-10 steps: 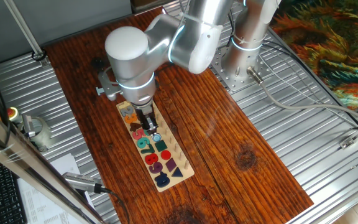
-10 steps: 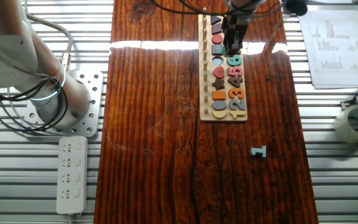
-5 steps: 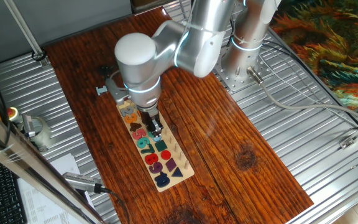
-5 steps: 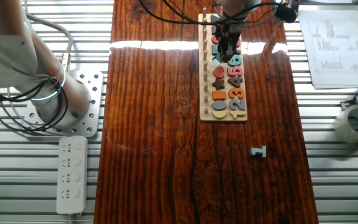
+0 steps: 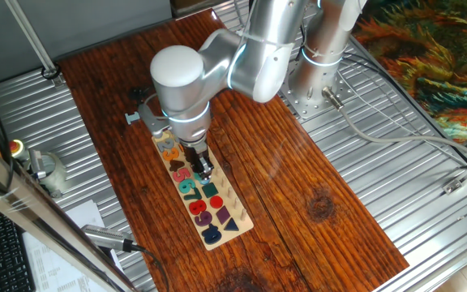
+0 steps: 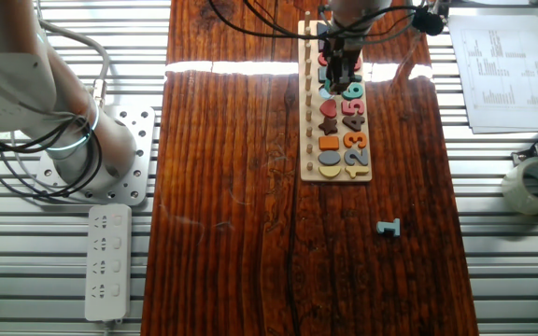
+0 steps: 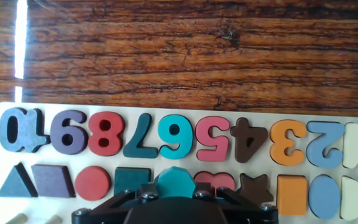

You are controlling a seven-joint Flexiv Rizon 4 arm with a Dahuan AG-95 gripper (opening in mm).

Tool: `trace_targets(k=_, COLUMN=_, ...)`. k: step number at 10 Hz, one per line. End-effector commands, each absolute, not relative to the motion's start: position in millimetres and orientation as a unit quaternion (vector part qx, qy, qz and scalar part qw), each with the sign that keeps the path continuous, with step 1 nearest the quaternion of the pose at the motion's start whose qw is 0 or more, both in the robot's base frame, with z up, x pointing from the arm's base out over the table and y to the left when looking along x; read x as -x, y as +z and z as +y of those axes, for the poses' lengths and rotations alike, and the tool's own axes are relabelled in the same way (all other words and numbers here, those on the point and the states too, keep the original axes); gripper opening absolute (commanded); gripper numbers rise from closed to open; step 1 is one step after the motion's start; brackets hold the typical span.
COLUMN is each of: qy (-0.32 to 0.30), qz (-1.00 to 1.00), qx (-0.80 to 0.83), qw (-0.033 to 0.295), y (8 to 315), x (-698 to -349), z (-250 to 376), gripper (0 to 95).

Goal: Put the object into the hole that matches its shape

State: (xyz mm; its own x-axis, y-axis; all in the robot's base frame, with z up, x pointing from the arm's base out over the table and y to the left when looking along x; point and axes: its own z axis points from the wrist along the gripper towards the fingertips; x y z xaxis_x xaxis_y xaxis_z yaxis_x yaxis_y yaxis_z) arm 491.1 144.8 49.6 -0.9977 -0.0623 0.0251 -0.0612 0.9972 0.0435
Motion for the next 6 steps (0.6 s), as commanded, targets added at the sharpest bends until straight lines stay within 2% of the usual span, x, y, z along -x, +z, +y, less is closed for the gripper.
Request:
trace_targets(k=1, qy=-0.02, qz=-0.999, qx=-0.031, qw=0.01, y=47.4, x=-490.4, z=145.1, gripper=0.0)
trace_targets(k=6, qy=-0.023, qz=-0.998, qx=-0.049, qw=0.015, y=44.0, x=-490.3, z=145.5, gripper=0.0)
